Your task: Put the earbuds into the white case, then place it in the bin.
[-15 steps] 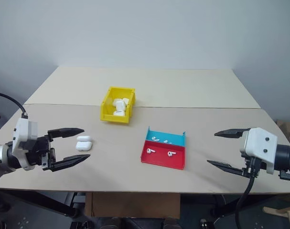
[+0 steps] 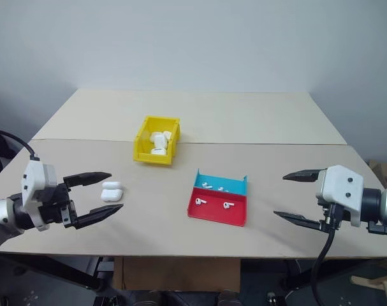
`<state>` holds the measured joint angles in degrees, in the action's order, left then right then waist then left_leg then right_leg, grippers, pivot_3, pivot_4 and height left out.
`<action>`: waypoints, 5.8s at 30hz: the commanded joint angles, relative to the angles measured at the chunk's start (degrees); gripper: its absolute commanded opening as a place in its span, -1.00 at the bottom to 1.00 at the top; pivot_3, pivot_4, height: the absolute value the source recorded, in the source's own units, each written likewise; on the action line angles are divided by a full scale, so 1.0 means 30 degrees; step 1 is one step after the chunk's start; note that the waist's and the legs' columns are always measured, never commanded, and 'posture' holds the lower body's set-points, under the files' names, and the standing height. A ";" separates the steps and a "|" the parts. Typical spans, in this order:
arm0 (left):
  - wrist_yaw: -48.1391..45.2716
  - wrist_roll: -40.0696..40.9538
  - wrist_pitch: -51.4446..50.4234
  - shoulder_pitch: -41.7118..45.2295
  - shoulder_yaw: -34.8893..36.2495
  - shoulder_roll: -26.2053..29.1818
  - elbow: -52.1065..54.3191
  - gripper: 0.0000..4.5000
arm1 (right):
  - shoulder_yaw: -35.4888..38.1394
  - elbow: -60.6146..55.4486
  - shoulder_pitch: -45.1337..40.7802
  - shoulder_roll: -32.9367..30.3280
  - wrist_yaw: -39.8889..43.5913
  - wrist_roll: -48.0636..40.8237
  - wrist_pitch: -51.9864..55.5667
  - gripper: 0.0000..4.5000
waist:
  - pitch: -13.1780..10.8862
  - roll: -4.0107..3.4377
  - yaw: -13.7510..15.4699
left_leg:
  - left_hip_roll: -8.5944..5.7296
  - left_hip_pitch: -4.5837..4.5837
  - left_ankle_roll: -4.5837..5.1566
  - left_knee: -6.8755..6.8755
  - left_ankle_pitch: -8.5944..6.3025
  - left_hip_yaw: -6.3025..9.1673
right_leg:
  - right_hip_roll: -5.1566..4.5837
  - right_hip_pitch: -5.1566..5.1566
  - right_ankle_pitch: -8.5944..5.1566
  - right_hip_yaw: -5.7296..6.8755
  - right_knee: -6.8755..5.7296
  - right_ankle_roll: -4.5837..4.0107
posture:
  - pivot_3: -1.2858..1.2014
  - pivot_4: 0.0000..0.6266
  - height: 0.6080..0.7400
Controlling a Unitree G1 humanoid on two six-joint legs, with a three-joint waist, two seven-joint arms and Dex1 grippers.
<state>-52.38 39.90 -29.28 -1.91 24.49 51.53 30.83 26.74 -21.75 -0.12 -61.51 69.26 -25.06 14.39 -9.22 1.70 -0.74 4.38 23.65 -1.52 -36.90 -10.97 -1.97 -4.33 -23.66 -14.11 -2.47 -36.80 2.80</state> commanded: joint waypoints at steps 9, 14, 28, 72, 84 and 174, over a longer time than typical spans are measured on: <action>1.0139 -0.0875 -1.2450 0.3310 -0.0554 0.1077 0.6994 1.00 | -0.1074 0.0205 -0.1602 -0.0808 -0.1725 0.0567 0.1992 0.99 | -0.0011 0.0020 0.0029 | -0.0003 0.0002 0.0000 0.0001 -0.0001 0.0008 | 0.0002 0.0004 0.0015 -0.0003 -0.0005 -0.0010 | 0.03 -0.52 1.00; 1.2693 -0.0389 -2.1010 0.8464 -0.3772 0.0159 0.5112 1.00 | -0.1309 -0.0542 -0.1917 -0.0640 -0.2503 0.0077 0.3478 0.99 | -0.0018 0.0033 0.0016 | -0.0018 -0.0091 0.0001 -0.0002 0.0000 0.0032 | 0.0008 0.0100 -0.0010 0.0005 -0.0013 0.0039 | 0.03 -0.52 1.00; 2.6619 1.0255 -2.1073 1.2638 -0.6210 -0.1933 -0.3844 1.00 | -0.2987 -0.1668 -0.2857 -0.0116 -0.4404 -0.0201 0.6216 0.99 | -0.0072 0.0125 0.0019 | -0.0032 -0.0098 0.0011 0.0009 -0.0011 0.0053 | -0.0014 0.0131 0.0063 0.0013 0.0009 -0.0086 | 0.03 -0.52 1.00; 4.0834 2.3377 -1.2646 1.5199 -1.3080 -0.0139 -1.0621 1.00 | -0.2760 -0.3608 0.0191 0.0169 -0.6335 0.0595 0.7725 0.99 | -0.0077 0.0135 0.0508 | -0.0086 -0.0086 -0.0021 0.0021 -0.0021 0.0052 | -0.0045 0.0133 0.0064 0.0008 0.0050 -0.0096 | 0.03 -0.52 1.00; 3.9121 2.0836 -1.4264 1.6291 -1.2670 -0.1640 -1.3045 1.00 | -0.2562 -0.3657 0.0845 -0.0073 -0.6342 0.0954 0.7617 0.99 | -0.0079 0.0138 0.0488 | -0.0090 -0.0074 -0.0021 0.0025 -0.0021 0.0056 | -0.0046 0.0131 0.0062 0.0012 0.0059 -0.0091 | 0.03 -0.52 1.00; 0.3025 -0.4101 1.2467 0.8027 -0.9989 -0.9237 -0.7933 0.23 | -1.1411 -0.3272 -1.0287 -0.2387 -0.1289 0.2731 0.5955 1.00 | -0.0088 0.0076 0.0440 | -0.0116 0.0060 -0.0069 0.0001 -0.0035 0.0059 | -0.0075 0.0124 0.0132 0.0028 0.0280 -0.0052 | 0.03 -0.52 1.00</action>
<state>-38.18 26.78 3.06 22.05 -6.37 24.64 8.28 -5.42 -31.23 -29.62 -67.22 63.21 -20.58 36.81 -9.48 1.93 0.57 4.04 23.81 -1.70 -36.90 -11.06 -1.79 -4.56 -23.30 -13.71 -2.39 -35.97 2.65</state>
